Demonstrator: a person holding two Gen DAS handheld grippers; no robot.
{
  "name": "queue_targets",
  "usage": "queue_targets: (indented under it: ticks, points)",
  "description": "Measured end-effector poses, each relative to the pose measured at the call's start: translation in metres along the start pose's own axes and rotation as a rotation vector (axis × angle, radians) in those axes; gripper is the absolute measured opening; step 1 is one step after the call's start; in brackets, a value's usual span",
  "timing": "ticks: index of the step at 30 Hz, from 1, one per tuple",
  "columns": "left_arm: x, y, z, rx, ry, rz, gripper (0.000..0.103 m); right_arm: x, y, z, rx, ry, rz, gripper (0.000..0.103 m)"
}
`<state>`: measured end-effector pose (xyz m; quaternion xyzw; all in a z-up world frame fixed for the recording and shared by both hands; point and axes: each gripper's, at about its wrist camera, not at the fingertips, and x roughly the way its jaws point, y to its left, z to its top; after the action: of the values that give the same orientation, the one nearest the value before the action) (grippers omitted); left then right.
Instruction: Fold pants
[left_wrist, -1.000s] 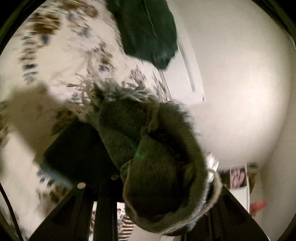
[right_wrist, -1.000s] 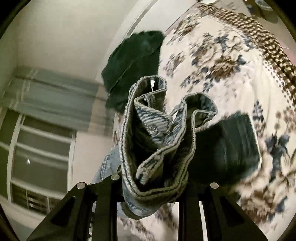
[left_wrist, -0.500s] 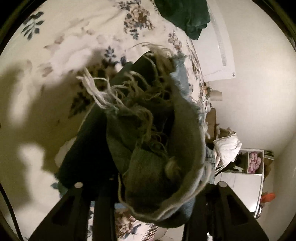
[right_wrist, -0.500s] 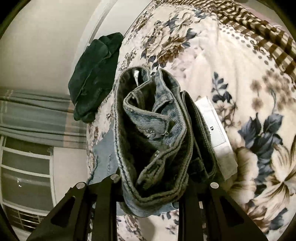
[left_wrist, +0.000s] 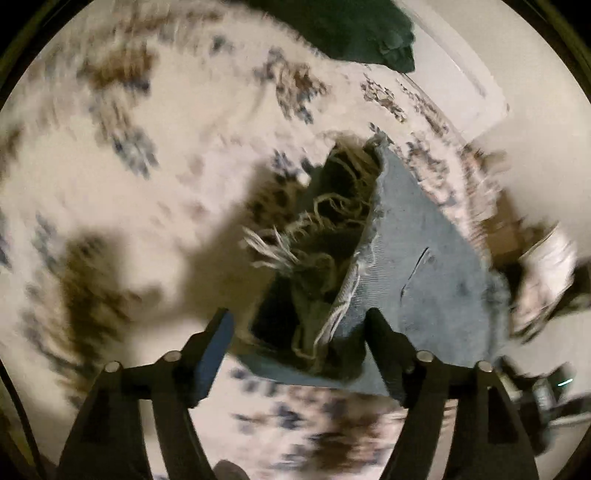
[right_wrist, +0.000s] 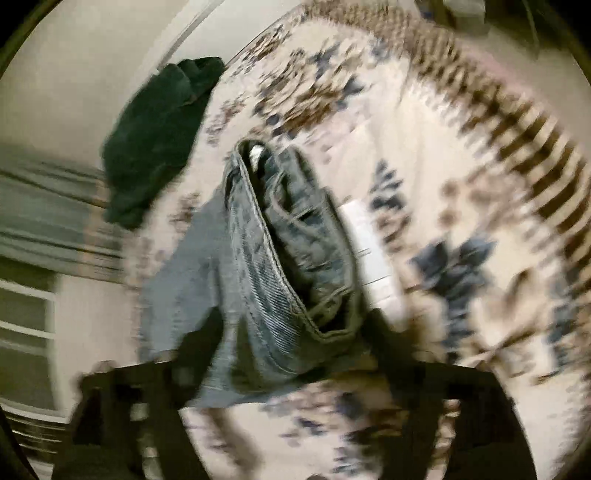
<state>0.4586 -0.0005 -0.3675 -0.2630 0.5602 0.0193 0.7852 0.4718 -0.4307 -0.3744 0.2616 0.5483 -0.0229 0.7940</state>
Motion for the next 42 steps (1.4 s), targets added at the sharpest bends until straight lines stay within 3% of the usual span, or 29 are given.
queue_targets:
  ticks: [4, 6, 9, 16, 27, 42]
  points:
    - [-0.031, -0.043, -0.009, 0.249, -0.108, 0.225, 0.093, -0.019, 0.043, -0.02, -0.221, -0.055, -0.294, 0.093]
    - [-0.037, -0.056, -0.012, 0.308, -0.111, 0.244, 0.093, -0.03, 0.064, -0.032, -0.31, -0.083, -0.384, 0.094]
    - [-0.046, -0.073, -0.016, 0.368, -0.107, 0.258, 0.093, -0.046, 0.08, -0.042, -0.333, -0.103, -0.444, 0.096]
    - [-0.084, -0.101, -0.033, 0.47, -0.154, 0.276, 0.093, -0.093, 0.105, -0.062, -0.328, -0.139, -0.434, 0.096]
    - [-0.165, -0.115, -0.065, 0.431, -0.229, 0.272, 0.093, -0.171, 0.122, -0.103, -0.385, -0.175, -0.395, 0.097]
    - [-0.385, -0.136, -0.197, 0.454, -0.397, 0.216, 0.093, -0.431, 0.141, -0.233, -0.456, -0.332, -0.362, 0.097]
